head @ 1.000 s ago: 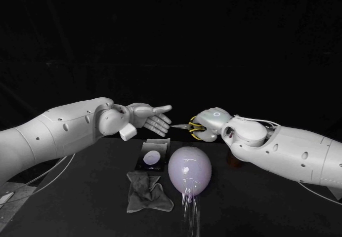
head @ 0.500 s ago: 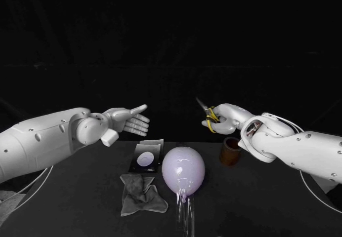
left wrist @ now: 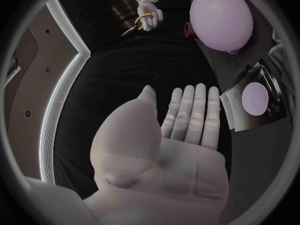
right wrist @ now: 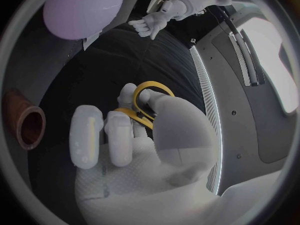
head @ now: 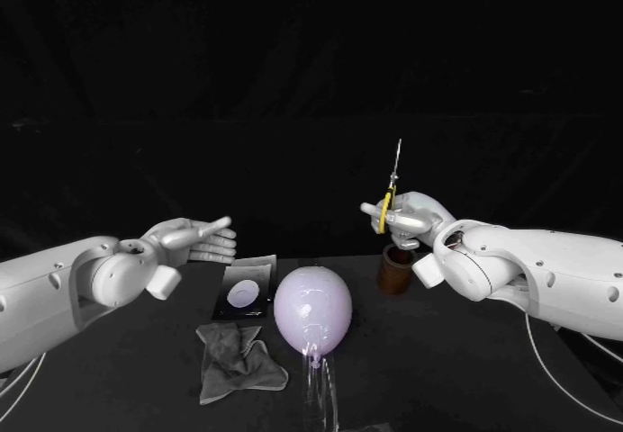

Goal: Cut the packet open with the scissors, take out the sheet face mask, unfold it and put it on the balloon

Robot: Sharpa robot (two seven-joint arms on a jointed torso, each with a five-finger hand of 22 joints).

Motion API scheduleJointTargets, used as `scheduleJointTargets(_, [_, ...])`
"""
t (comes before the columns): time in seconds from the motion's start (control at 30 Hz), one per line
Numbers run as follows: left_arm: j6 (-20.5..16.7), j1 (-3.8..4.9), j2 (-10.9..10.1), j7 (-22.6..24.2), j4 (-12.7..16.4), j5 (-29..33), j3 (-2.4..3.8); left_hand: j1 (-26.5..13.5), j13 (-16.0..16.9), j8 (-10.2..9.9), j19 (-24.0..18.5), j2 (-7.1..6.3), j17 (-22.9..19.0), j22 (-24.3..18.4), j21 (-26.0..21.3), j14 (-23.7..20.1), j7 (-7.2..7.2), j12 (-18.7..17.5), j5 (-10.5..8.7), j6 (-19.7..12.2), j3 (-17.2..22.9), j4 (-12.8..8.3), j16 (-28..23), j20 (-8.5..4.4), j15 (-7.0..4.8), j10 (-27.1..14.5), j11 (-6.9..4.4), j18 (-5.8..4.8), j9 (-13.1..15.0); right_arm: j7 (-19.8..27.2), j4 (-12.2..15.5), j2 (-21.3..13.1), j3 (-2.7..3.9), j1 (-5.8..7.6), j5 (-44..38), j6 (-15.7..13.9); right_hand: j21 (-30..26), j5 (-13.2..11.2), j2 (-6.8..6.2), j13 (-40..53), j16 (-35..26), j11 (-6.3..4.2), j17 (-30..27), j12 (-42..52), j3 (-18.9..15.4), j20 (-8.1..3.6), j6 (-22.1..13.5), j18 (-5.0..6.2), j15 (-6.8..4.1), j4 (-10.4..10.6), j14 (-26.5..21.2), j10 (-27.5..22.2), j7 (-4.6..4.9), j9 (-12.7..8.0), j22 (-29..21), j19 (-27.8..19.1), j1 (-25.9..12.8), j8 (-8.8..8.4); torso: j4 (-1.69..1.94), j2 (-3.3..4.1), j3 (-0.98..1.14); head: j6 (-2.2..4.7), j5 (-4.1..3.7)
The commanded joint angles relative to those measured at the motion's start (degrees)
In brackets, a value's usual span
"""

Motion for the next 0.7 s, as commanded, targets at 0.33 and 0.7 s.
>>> scheduleJointTargets(0.33, [-7.1,-3.37,-2.2,13.3,3.7,-7.4,0.00,12.7,-0.4,-1.8,4.5,-2.39,1.8,1.9,4.3,5.3,-1.04,-2.0,0.00,4.4,10.9,-2.3,3.3,-3.02,-1.92,3.8,-1.26,0.61,-2.9,1.5,5.8,-2.8,-0.31,-1.83,7.8,9.0,1.9,-0.4,-4.39,17.2,0.2,-7.64,15.1,61.2,-5.4,-0.64,28.2,-1.35,-0.89,1.6,6.1,21.5,-5.45,19.7,10.5,2.2,-4.6,37.76,0.18,-0.13,-0.01,-0.58,-0.81])
scheduleJointTargets(0.7, [-8.6,-5.23,-2.3,14.5,3.7,-8.3,0.00,11.0,-0.4,-2.9,3.7,-5.22,2.4,2.7,5.7,5.4,-0.77,-3.1,-0.01,5.4,16.0,0.2,3.7,-2.96,-1.86,4.5,-1.09,0.54,-4.0,1.4,9.2,-3.8,-0.35,-3.52,10.4,8.7,0.0,0.8,9.77,17.2,0.2,-7.45,15.1,61.2,0.5,-0.81,19.8,-0.87,-0.87,-0.1,6.1,21.5,-5.18,15.7,9.3,0.8,-8.0,28.54,0.16,-0.09,-0.12,-1.48,0.01])
